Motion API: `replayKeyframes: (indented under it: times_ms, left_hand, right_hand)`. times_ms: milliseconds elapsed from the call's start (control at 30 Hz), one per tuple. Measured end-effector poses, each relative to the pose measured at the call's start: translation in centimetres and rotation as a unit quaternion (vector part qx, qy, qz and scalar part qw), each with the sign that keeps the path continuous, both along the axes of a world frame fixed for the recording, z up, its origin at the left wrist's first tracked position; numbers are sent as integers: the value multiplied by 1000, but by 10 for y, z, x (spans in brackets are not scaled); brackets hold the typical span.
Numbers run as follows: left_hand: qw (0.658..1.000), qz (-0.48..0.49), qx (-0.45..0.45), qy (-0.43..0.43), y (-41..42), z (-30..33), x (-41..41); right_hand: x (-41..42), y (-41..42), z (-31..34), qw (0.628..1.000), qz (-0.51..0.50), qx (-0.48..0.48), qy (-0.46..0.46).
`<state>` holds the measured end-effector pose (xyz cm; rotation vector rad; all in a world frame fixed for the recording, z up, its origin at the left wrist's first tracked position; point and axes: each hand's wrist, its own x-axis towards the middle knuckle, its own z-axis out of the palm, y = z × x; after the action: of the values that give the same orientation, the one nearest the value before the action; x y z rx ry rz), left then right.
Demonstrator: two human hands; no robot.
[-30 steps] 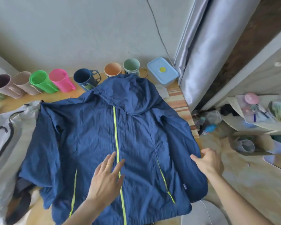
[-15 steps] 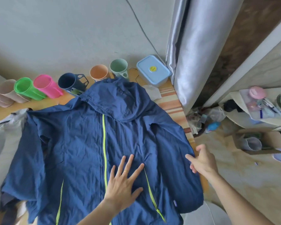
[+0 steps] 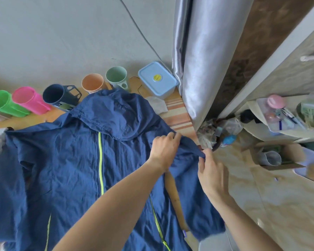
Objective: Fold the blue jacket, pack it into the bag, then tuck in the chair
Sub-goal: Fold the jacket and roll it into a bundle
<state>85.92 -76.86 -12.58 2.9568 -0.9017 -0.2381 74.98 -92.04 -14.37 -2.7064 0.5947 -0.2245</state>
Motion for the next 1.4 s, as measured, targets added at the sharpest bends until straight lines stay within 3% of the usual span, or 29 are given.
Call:
replayKeyframes:
  times_ms: [100, 167, 200, 233, 300, 333, 367, 433, 500, 533, 567, 600, 633, 667, 733, 800, 833, 900, 1000, 1033, 1100, 1133, 1167, 1267, 1300, 1400]
  left_hand:
    - [989, 5, -101, -111, 3, 11, 4]
    - [971, -15, -143, -192, 10, 15, 0]
    - [959, -19, -160, -233, 13, 17, -3]
    - [949, -25, -178, -261, 13, 20, -6]
    - [933, -46, -216, -283, 11, 21, -11]
    - [933, -59, -226, -275, 10, 18, -13]
    - [938, -62, -224, -256, 10, 14, -16]
    - [959, -40, -201, -197, 13, -2, -19]
    - [981, 10, -189, -32, 17, -21, -24]
    - [977, 30, -198, 75, 20, -27, -26]
    - [957, 48, -229, 173, 23, -31, -27]
    - [928, 62, -277, 239, 26, -33, -25]
    - [905, 71, -318, 274, 29, -31, -23]
    - [884, 89, -355, 291, 33, -25, -23]
    - [835, 164, -428, 303, 47, -14, -22]
    - [765, 269, -498, 308, 72, 1, -21]
    - [717, 318, -535, 314, 87, 6, -20]
    - [598, 407, -609, 325, 129, 19, -12]
    - [403, 490, -708, 310, 208, 35, -2]
    - [356, 500, -732, 296, 234, 38, -2]
    - [308, 533, -745, 257, 279, 39, -3]
    - [313, 562, -728, 239, 296, 35, -4]
    - [343, 588, -696, 229, 308, 33, -6]
    - [509, 609, -563, 230, 317, 19, -9]
    - [541, 606, -534, 235, 313, 15, -8]
    - [577, 649, -453, 202, 305, 2, 7]
  right_hand:
    - [10, -12, 23, 985, -78, 112, -103]
    - [27, -14, 41, 945, -190, 218, -155]
    - [38, -15, 45, 907, -263, 283, -168]
    - [51, -20, 42, 846, -338, 365, -191]
    - [68, -31, 35, 673, -449, 552, -204]
    - [74, -35, 33, 622, -458, 612, -171]
    - [80, -39, 30, 596, -454, 650, -123]
    - [85, -50, 28, 586, -404, 698, -81]
    - [88, -62, 27, 568, -321, 756, -59]
    - [87, -63, 36, 548, -319, 769, -79]
    - [89, -65, 40, 499, -359, 783, -99]
    - [90, -66, 40, 473, -392, 779, -124]
    - [92, -63, 44, 495, -392, 763, -139]
    - [96, -55, 49, 545, -375, 730, -174]
    - [100, -26, 67, 684, -309, 608, -258]
    - [108, 20, 91, 844, -188, 389, -318]
    - [111, 47, 100, 892, -87, 283, -341]
    - [114, 109, 110, 926, 118, 157, -321]
    - [107, 193, 86, 916, 325, 57, -229]
    - [102, 215, 68, 901, 386, 21, -195]
    - [91, 243, 24, 853, 502, -99, -98]
    - [85, 249, 3, 829, 532, -168, -42]
    - [80, 250, -13, 814, 538, -220, 15]
    - [69, 250, -30, 808, 515, -255, 128]
    - [67, 251, -28, 811, 506, -257, 142]
    - [70, 248, -23, 815, 523, -215, 125]
